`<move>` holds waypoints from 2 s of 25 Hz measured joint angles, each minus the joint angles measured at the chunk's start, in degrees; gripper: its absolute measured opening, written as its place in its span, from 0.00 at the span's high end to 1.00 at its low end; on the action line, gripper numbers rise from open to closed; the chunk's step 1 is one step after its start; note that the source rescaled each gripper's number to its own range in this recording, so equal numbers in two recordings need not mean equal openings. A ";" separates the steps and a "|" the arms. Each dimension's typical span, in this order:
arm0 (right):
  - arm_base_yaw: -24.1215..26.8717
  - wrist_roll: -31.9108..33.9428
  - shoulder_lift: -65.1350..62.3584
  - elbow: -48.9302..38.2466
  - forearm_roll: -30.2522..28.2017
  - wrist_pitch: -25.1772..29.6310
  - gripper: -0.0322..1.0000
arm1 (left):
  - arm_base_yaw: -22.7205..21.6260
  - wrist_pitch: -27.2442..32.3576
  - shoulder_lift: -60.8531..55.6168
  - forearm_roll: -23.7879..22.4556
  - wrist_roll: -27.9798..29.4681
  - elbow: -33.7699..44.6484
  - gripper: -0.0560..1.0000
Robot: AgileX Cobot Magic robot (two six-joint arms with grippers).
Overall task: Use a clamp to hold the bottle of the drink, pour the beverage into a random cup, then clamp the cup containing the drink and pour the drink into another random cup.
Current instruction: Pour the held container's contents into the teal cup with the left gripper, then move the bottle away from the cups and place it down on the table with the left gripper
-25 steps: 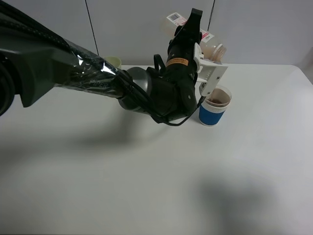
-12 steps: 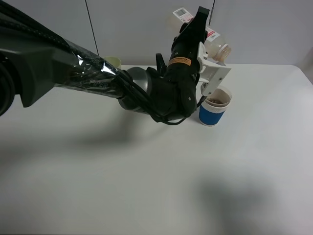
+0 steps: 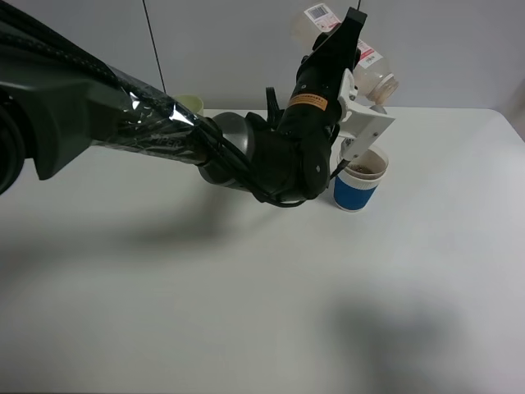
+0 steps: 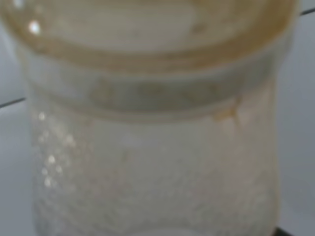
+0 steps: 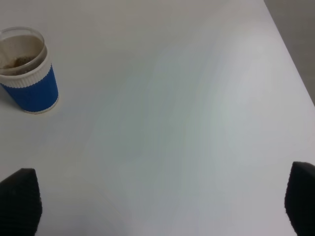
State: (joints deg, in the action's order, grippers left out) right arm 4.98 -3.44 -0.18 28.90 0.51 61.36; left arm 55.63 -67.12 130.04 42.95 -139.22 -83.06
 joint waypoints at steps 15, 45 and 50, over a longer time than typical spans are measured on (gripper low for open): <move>0.00 0.00 0.00 0.00 0.00 0.00 0.00 | 0.00 0.00 0.00 -4.81 4.40 0.00 0.93; 0.00 0.00 0.00 0.00 0.00 0.00 0.00 | 0.00 21.39 -32.14 21.60 33.56 28.82 0.93; 0.00 0.00 0.00 0.00 0.00 0.00 0.00 | -0.22 22.95 -41.17 16.90 53.12 39.87 0.93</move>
State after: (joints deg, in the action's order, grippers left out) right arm 4.98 -3.44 -0.18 28.90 0.51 61.36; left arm 55.41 -44.16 88.87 59.85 -86.10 -43.20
